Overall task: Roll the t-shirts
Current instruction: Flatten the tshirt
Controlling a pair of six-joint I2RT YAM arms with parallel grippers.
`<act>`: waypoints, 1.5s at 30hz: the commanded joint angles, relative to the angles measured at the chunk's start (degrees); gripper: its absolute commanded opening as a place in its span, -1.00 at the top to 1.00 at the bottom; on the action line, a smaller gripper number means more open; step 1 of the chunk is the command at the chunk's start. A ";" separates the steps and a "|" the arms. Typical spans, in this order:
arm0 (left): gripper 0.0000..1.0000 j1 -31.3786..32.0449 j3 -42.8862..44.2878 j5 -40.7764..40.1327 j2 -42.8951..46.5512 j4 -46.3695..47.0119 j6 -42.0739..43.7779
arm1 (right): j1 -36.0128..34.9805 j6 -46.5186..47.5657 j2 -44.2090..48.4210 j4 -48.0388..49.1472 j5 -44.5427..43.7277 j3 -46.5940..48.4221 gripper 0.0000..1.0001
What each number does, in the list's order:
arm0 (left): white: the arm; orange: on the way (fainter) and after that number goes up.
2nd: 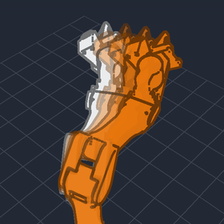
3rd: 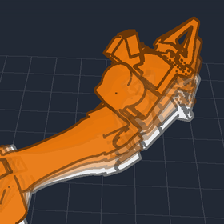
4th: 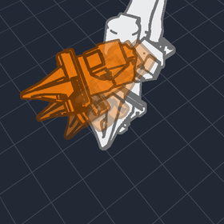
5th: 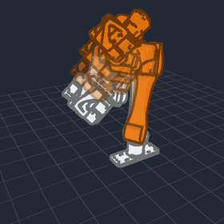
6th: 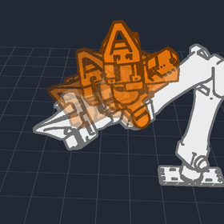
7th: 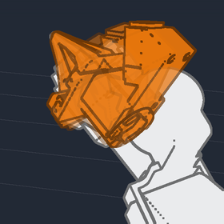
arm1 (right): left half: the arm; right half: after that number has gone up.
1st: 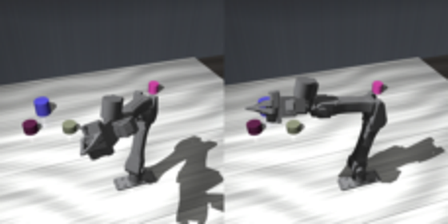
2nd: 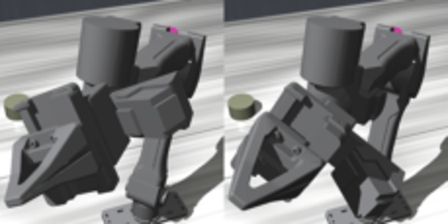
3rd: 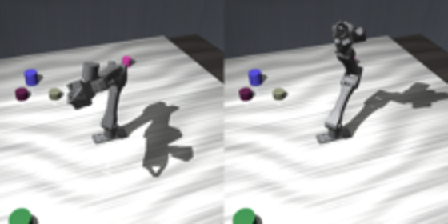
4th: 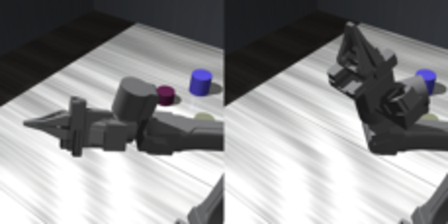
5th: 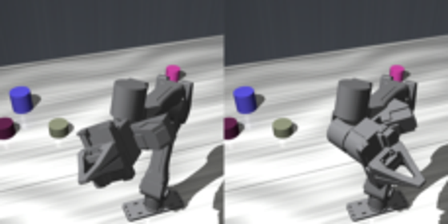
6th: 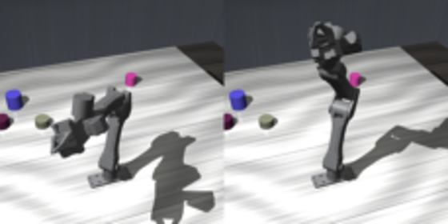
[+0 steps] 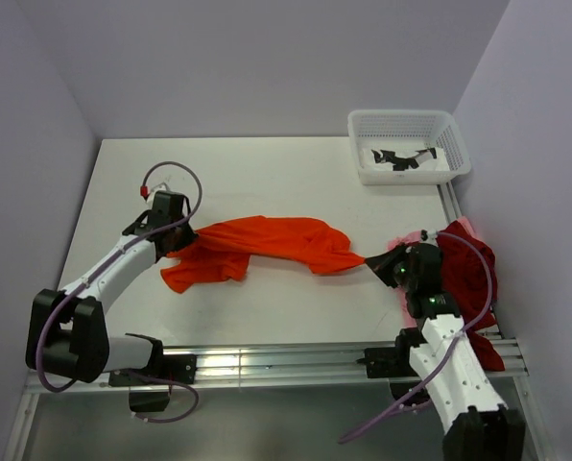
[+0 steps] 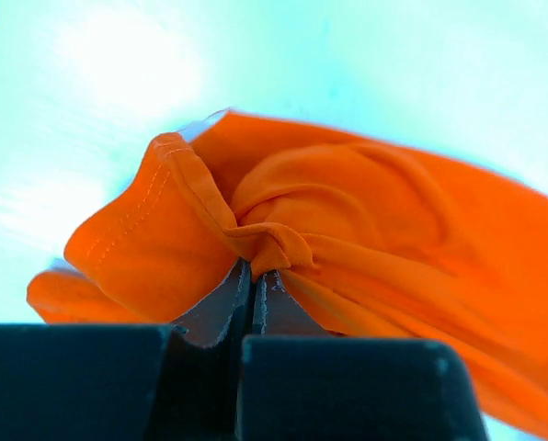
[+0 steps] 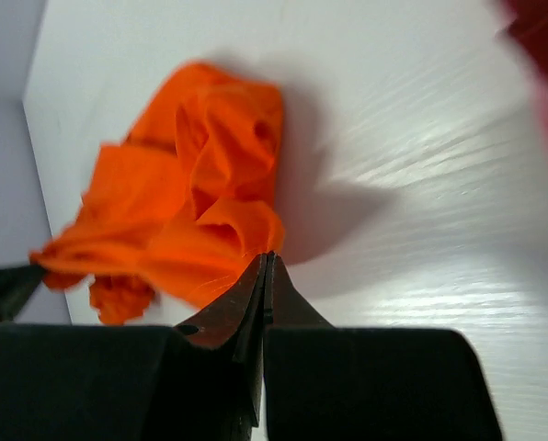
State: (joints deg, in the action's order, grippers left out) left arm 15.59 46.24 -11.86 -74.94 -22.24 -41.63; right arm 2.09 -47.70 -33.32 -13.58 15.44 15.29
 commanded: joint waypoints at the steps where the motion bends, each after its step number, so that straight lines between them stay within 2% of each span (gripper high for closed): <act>1: 0.99 -1.97 3.33 0.96 -0.21 -0.88 -0.12 | -8.22 -2.74 -4.20 4.88 -6.47 3.78 1.00; 4: 0.99 -2.41 3.68 0.08 -1.18 -0.61 -0.12 | -12.10 -4.94 -4.48 6.29 -6.57 1.95 1.00; 12: 0.99 -2.85 -0.45 -0.97 -0.03 2.02 -0.74 | -15.53 -8.37 10.55 1.64 -5.86 -8.43 0.96; 14: 0.99 -2.85 -0.53 -1.06 -0.03 1.94 -0.56 | -15.80 -6.36 10.82 -0.29 -6.13 -8.96 0.78; 15: 0.99 -2.85 -0.54 -1.06 0.14 1.94 -0.56 | -15.71 -5.65 10.47 -0.82 -6.13 -9.05 0.56; 18: 0.99 -2.94 -0.89 -0.89 1.28 2.03 -0.12 | -15.71 -3.54 9.15 -1.27 -5.77 -8.87 0.20; 21: 0.99 -2.85 -0.97 -0.62 1.99 1.85 0.05 | -15.71 -2.83 8.98 -0.22 -5.77 -8.96 -0.02; 25: 0.99 -2.94 -1.24 -0.27 2.25 1.94 0.32 | -15.71 -2.83 7.31 0.66 -5.69 -8.79 -0.04; 32: 0.99 -2.85 -1.50 0.25 2.08 2.55 0.49 | -15.97 -1.43 -0.94 6.01 -4.29 -9.84 -0.04; 45: 0.99 -2.85 -1.50 0.52 2.60 2.64 0.84 | -22.47 -2.83 -9.39 7.08 -11.74 -6.50 -0.04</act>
State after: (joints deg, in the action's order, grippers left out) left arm 13.04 44.69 -11.79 -73.97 -21.23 -41.36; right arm -18.20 -50.30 -40.86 -5.61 8.34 6.79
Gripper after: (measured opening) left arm 0.023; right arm 0.521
